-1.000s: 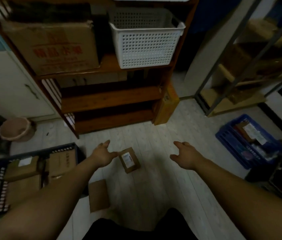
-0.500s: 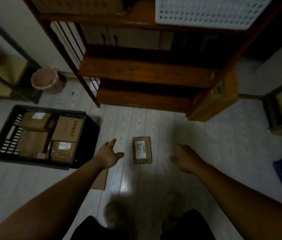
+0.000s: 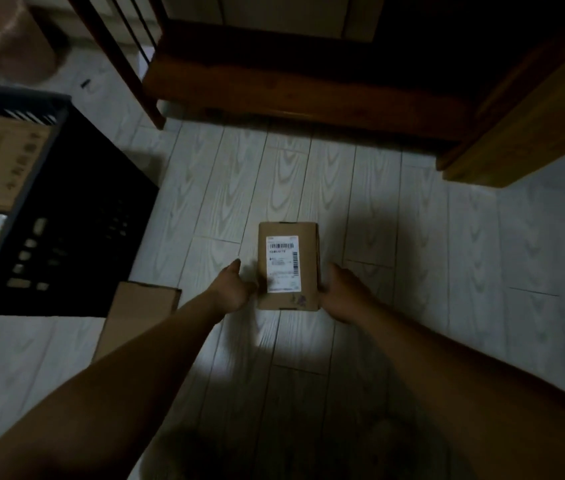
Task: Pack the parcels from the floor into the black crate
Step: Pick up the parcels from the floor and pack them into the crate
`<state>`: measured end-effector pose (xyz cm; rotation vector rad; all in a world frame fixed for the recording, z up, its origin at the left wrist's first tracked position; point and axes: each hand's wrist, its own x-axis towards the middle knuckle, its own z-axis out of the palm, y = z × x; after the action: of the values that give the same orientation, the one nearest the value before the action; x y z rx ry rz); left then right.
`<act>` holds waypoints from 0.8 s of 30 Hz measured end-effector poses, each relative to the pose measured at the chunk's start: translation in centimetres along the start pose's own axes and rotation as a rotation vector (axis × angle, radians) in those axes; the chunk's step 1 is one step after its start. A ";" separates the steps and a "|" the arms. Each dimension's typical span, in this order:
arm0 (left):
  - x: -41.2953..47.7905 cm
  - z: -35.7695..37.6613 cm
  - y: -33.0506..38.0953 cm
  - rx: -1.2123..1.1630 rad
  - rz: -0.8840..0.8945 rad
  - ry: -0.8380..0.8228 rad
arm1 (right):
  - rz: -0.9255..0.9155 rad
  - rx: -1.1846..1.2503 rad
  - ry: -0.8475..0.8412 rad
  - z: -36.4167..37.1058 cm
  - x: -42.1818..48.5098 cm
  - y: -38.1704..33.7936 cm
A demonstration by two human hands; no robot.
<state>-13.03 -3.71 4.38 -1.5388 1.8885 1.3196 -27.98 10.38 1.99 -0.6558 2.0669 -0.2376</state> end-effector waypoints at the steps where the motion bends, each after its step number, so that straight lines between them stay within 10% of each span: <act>1: 0.9 0.8 -0.4 -0.016 -0.008 -0.001 | 0.012 0.021 -0.009 1.4 1.2 0.7; 11: 4.5 5.8 -1.4 -0.152 0.026 -0.179 | -0.019 0.331 -0.068 7.3 5.0 1.5; 24: 3.7 1.7 1.7 -0.492 0.254 0.156 | 0.029 0.487 0.339 2.2 5.6 -2.8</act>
<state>-16.29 -4.41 1.46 -1.7069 2.0063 1.9435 -27.54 5.24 -2.14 -0.2979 2.2133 -0.8527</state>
